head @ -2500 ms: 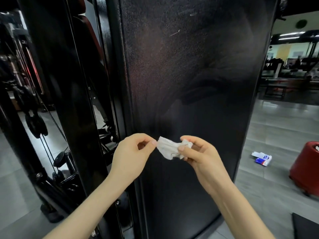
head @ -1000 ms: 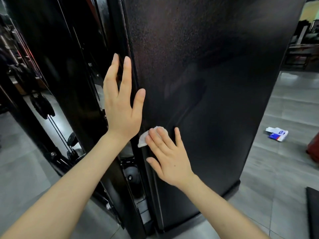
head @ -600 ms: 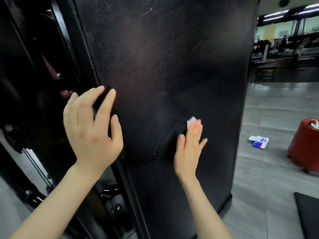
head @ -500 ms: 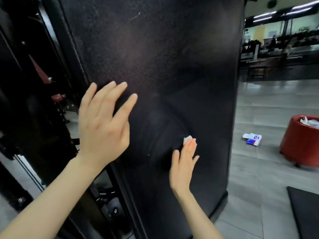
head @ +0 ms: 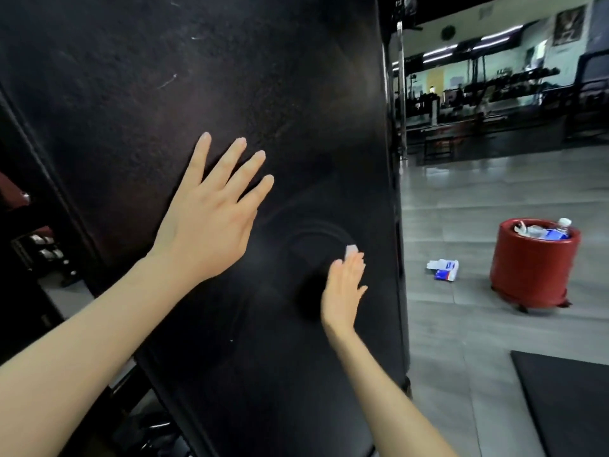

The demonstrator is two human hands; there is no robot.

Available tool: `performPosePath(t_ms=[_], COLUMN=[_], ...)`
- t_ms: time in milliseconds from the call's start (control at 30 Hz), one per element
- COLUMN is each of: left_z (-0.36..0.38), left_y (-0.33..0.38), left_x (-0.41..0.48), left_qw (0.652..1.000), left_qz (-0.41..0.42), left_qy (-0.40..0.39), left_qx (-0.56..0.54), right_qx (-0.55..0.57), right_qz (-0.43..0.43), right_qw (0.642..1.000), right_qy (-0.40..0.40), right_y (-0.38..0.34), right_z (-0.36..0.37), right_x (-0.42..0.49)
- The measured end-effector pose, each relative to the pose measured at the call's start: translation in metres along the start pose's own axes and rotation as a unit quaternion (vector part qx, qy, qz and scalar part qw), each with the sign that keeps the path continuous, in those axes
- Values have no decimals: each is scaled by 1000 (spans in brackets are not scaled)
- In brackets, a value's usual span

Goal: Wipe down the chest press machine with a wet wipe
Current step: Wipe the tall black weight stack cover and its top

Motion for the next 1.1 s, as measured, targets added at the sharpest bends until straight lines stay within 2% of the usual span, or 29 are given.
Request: performPosePath(t_ms=[100,167,200,233,300,333,367,400,467,533,600,633,667,733,767,800,833,867,933,967,1000,1033,1067,1100], left_z=[1,1,2,2,2,2,1,1,2,3,2,2,1,0,0,0,0,0,1,3,4,7,9,11], left_y=[1,2,3,3,3,4,4,4,4,4,4,4,3,2,3,4,4,5,8,10,11,13,15,15], left_x=[0,-1,-1,-1,0,0,0,0,1,-1,-1,-1,-1,0,0,0,0,0,5,10,16,24,33,42], left_qw=[1000,1000,1000,1000,1000,1000,1000,1000,1000,1000,1000,1000,1000,1000,1000,1000,1000,999,999,999,999,1000,1000,1000], left_qz=[1,3,4,4,-2,-5,-6,-6,-7,-11,-12,-9,-7,-8,-10,-11,-13,-18,-24,-24,-18,-10,-1,3], left_qy=[8,17,20,21,25,26,25,24,18,20,21,18,16,18,20,22,25,31,40,39,32,22,13,6], left_qx=[14,12,11,10,9,7,7,7,9,6,3,3,3,1,-1,-2,-3,-4,-6,-6,-3,2,6,8], right_qx=[-21,-47,-47,-30,70,113,122,93,40,-6,-59,-72,-69,-14,3,-3,-15,-19,-7,-18,-33,-36,-25,-9], right_qz=[-216,-305,-305,-266,-77,18,73,71,-57,-252,-374,-384,-354,-174,-69,-6,-6,-66,-260,-337,-377,-375,-323,-235], right_qw=[976,950,950,961,994,993,990,993,998,967,925,919,931,984,997,1000,999,995,963,940,924,923,942,969], right_qy=[20,40,55,66,42,14,-8,-20,3,31,36,49,62,45,23,21,40,66,69,54,57,74,83,75], right_y=[-55,-85,-86,-77,-31,-5,10,8,-31,-88,-108,-102,-89,-52,-36,-32,-42,-63,-108,-119,-121,-114,-100,-81], right_z=[-6,-26,-34,-41,-51,-50,-48,-48,-51,-52,-48,-52,-55,-64,-68,-70,-71,-71,-69,-66,-66,-72,-80,-87], right_x=[-38,-14,13,46,108,125,130,126,100,50,22,35,58,123,149,160,156,143,90,68,65,81,112,150])
Point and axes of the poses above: each hand's wrist, its own x-axis towards the middle knuckle, its own z-axis out of the palm, y = z × x, the point moved 7 cm from there along x, towards the middle knuckle, and after that the axes turned 10 degrees about -x, right-handed, at the moved point
